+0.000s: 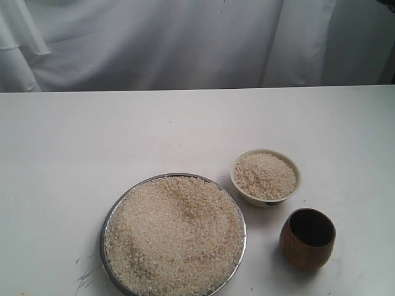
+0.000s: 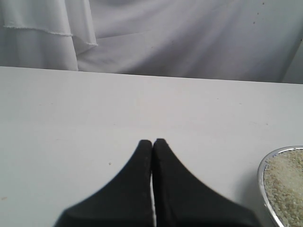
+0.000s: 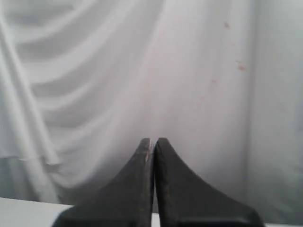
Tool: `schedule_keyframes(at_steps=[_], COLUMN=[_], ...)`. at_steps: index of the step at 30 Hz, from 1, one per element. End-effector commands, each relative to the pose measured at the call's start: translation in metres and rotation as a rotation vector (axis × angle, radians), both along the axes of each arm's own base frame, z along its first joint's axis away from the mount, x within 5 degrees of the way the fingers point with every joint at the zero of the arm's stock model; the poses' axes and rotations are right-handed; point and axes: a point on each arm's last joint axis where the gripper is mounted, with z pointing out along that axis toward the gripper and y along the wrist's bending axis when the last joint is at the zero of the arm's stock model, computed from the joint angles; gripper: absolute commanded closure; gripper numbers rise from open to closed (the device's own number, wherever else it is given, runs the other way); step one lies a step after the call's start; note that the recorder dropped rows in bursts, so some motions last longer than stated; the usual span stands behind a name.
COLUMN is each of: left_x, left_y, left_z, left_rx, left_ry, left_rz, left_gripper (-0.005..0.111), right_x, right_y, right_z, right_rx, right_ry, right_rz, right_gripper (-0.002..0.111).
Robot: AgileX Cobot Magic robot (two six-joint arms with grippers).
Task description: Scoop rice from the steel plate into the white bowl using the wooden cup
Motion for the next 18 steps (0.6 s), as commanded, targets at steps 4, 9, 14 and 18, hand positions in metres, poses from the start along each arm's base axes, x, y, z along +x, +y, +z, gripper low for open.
schedule_keyframes(at_steps=[4, 9, 14, 18], left_x=[0.0, 0.0, 0.0, 0.0], left_y=[0.0, 0.0, 0.0, 0.0], left_z=[-0.001, -0.001, -0.001, -0.001], left_rx=[-0.004, -0.004, -0.004, -0.004], left_ry=[-0.007, -0.007, -0.007, -0.007], left_rz=[-0.001, -0.001, -0.001, -0.001], left_gripper=[0.107, 0.107, 0.107, 0.107], right_x=[-0.074, -0.136, -0.168, -0.173], right_y=[-0.03, -0.037, -0.044, -0.048], right_z=[0.029, 0.037, 0.027, 0.012], right_rx=[-0.062, -0.08, -0.078, -0.09], right_ry=[0.117, -0.049, -0.087, -0.031], right_rz=[-0.321, -0.329, -0.362, -0.401], right_gripper=[0.108, 0.108, 0.108, 0.108])
